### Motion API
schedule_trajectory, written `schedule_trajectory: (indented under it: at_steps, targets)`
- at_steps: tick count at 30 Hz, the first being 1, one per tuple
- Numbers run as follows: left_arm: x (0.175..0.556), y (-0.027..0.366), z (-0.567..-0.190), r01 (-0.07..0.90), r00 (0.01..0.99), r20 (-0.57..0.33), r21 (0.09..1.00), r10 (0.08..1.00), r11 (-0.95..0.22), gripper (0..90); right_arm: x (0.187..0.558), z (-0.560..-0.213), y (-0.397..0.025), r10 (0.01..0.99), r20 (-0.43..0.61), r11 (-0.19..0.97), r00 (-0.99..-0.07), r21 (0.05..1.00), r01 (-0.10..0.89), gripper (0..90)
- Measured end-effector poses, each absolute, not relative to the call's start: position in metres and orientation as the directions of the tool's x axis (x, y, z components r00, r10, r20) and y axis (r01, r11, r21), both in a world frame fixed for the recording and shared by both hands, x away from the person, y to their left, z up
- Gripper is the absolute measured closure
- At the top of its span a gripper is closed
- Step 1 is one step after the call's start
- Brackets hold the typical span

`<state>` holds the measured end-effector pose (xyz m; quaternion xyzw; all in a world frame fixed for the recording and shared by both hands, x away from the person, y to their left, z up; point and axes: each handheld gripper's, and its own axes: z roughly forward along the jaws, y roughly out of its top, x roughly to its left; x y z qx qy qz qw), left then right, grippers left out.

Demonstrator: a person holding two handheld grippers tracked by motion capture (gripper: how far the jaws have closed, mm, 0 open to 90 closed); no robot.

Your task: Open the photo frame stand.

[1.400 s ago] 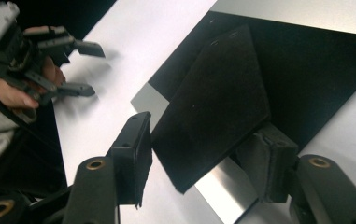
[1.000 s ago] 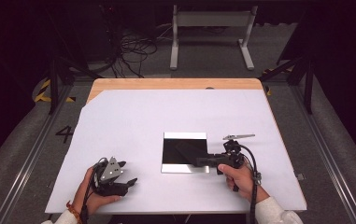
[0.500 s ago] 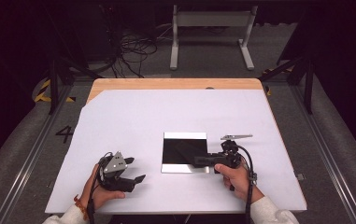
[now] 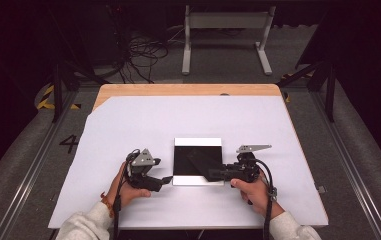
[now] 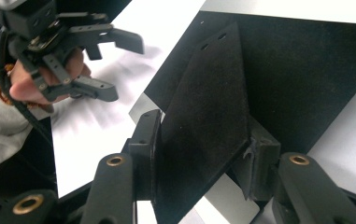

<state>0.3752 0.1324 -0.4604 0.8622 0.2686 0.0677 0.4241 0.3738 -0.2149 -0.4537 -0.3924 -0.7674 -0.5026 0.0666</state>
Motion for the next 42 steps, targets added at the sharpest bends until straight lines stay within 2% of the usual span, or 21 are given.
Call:
schedule_trajectory:
  at_steps: [8, 21, 33, 42]
  targets:
    - [0.388, 0.117, -0.462, 0.44, 0.847, -0.168, 0.752, 0.504, -0.49, 18.2, 0.368, -0.45, -0.214, 0.53, 0.444, 0.22, -0.723, 0.751, 0.623, 57.5]
    - [0.404, 0.1, -0.466, 0.433, 0.868, -0.183, 0.733, 0.462, -0.524, 14.6, 0.361, -0.445, -0.212, 0.531, 0.381, 0.263, -0.757, 0.776, 0.574, 57.9]
    - [0.411, 0.093, -0.463, 0.438, 0.869, -0.219, 0.757, 0.443, -0.485, 18.8, 0.357, -0.442, -0.211, 0.521, 0.356, 0.267, -0.776, 0.796, 0.544, 58.8]
    - [0.412, 0.094, -0.456, 0.42, 0.865, -0.188, 0.779, 0.465, -0.466, 28.8, 0.356, -0.441, -0.211, 0.514, 0.348, 0.267, -0.784, 0.803, 0.532, 60.4]
